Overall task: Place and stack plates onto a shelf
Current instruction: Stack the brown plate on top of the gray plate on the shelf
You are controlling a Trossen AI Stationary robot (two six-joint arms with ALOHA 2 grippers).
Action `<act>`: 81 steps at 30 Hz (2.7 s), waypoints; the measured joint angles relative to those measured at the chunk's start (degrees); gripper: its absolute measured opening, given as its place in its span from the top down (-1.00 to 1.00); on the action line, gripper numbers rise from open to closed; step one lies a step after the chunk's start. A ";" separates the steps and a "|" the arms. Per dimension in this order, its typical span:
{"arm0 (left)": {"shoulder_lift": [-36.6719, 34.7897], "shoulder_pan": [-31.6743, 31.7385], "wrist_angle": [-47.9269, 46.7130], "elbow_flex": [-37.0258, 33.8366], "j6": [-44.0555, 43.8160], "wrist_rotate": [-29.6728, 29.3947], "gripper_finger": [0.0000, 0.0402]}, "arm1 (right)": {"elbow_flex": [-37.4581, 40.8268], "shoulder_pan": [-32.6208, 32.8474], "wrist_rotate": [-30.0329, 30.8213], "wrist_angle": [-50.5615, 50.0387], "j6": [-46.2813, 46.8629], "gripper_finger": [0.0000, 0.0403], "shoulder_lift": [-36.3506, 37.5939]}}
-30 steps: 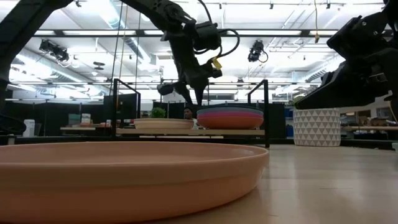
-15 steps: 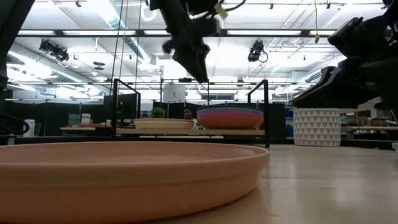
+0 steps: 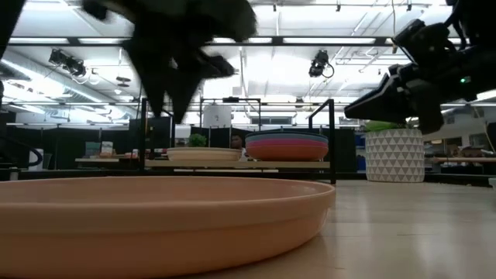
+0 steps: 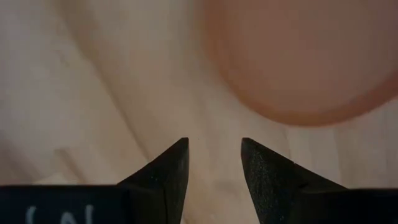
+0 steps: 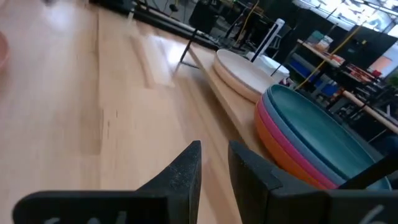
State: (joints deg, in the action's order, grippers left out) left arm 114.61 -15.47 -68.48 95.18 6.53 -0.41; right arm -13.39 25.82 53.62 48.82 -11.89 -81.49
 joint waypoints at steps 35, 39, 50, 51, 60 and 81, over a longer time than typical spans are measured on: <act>11.56 -26.44 10.12 0.04 -3.93 -13.39 0.38 | -0.02 -21.62 -34.90 13.27 -7.84 0.57 0.00; 11.63 -26.24 9.99 0.04 -2.59 -12.83 0.56 | -0.02 -21.79 -35.54 13.25 -7.27 0.57 0.00; 7.73 -22.20 0.14 0.00 0.14 -9.82 0.93 | -0.02 -21.50 -38.66 9.60 1.18 0.57 0.00; 6.54 -21.11 -0.67 0.00 0.14 -9.83 0.93 | -0.02 -21.25 -38.71 9.06 1.91 0.57 0.00; -2.94 -8.08 -3.40 -0.02 -4.63 -11.89 0.93 | -0.02 -14.71 -38.32 3.87 8.80 0.57 0.00; -8.49 36.12 6.17 0.00 -1.59 -14.36 0.92 | 0.00 7.40 -11.00 -4.83 25.31 0.57 0.00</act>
State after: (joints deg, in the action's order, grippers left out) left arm 106.12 20.65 -62.30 95.18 4.94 -14.77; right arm -13.39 33.22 42.63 43.98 13.43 -81.49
